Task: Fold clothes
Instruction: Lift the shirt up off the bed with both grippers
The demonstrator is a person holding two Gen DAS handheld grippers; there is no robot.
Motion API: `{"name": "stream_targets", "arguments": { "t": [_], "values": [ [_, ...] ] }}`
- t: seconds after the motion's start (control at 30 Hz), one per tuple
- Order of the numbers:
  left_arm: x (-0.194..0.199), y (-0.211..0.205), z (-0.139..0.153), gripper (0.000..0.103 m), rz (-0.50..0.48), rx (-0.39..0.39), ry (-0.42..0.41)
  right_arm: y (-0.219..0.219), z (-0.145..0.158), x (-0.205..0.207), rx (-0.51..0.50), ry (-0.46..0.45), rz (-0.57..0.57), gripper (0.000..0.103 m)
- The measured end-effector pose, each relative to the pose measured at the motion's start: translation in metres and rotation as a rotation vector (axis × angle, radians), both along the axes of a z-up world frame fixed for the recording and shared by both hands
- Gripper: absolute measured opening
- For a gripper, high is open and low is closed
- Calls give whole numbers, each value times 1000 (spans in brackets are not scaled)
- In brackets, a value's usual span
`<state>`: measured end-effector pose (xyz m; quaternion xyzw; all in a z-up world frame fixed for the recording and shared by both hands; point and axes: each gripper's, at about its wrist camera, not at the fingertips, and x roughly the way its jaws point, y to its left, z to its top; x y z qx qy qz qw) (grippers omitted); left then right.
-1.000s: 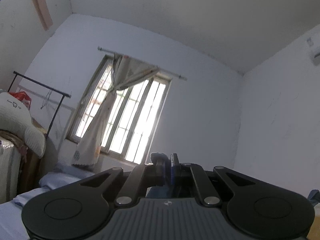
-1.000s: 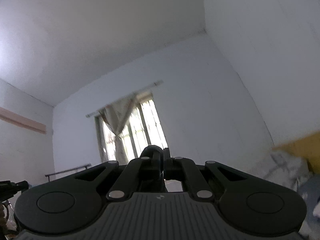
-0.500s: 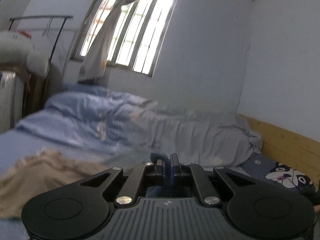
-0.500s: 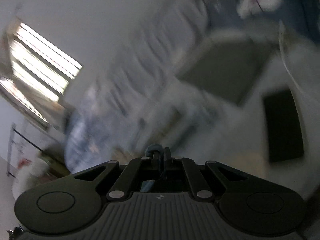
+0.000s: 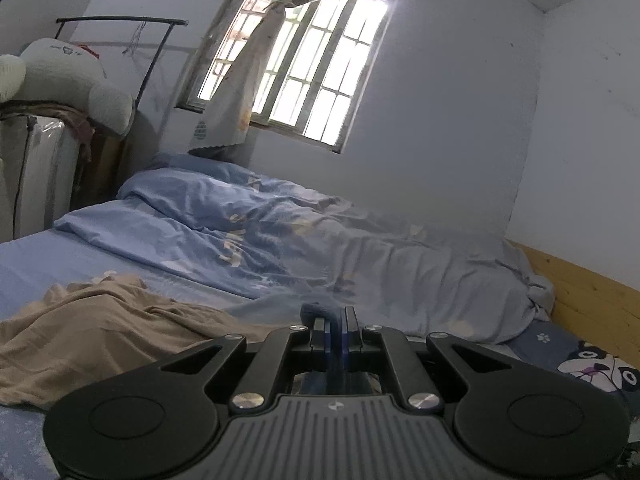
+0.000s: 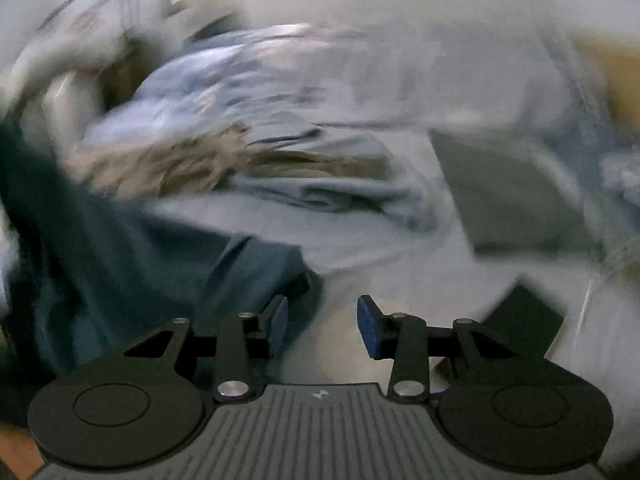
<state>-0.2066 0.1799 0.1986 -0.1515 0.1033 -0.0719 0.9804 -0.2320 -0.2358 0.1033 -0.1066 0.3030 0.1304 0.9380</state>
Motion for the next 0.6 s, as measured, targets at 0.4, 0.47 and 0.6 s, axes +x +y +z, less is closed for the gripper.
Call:
{"name": "stream_targets", "arguments": {
  "t": [0.4,0.47,0.6],
  "values": [
    [5,-12,-9,2,-31,-8,-3,95,-38,-55,-729,-166,749,42],
    [2,-12,-12,2,-32,-25,-6,103,-28,-39,-612,-131,662,40],
    [-2,-11,-17,2,-33,-30,-3,118,-30,-15,-528,-126,530,11]
  ]
}}
